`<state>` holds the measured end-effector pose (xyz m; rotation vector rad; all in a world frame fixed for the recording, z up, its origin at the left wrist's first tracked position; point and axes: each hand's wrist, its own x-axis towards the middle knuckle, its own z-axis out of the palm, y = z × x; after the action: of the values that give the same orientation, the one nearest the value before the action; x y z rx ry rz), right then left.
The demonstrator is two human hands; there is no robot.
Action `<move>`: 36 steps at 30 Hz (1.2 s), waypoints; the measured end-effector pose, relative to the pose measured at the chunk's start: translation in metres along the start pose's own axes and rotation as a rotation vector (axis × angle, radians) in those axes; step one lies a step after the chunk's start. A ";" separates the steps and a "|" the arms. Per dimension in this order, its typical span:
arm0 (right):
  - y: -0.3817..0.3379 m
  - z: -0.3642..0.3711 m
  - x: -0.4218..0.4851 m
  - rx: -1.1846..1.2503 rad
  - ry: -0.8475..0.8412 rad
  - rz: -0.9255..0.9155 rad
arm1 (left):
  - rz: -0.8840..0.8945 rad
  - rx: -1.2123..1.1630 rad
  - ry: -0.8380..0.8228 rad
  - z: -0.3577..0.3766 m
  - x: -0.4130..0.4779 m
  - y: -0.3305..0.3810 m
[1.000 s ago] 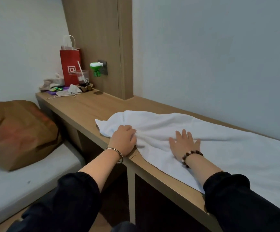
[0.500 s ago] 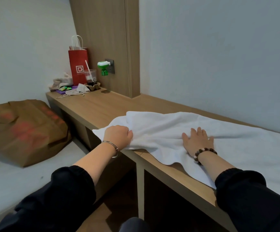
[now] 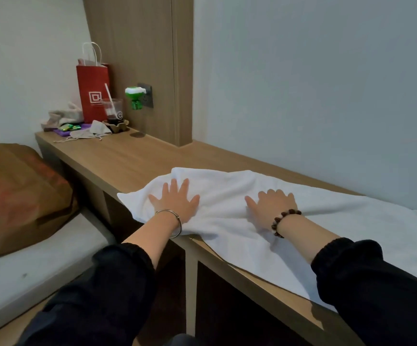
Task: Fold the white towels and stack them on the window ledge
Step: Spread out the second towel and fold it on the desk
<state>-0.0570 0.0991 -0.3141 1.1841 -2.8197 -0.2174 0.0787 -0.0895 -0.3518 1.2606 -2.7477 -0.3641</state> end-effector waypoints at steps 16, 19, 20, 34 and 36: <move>-0.080 -0.023 0.123 0.417 -0.056 -0.245 | 0.003 -0.063 0.162 0.007 0.005 -0.006; -0.083 -0.027 0.111 0.595 0.044 -0.313 | -0.038 -0.289 0.341 0.009 0.002 -0.009; -0.083 -0.026 0.105 0.571 0.088 -0.362 | -0.034 -0.334 0.387 0.010 0.000 -0.009; -0.079 -0.020 0.104 0.485 -0.002 -0.285 | 0.053 -0.220 0.273 0.006 -0.001 -0.008; -0.083 -0.022 0.111 0.429 -0.123 -0.299 | 0.052 -0.239 0.270 0.005 -0.001 -0.008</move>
<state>-0.0732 -0.0400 -0.3035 1.7323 -2.8668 0.3298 0.0847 -0.0929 -0.3584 1.0882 -2.4225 -0.4638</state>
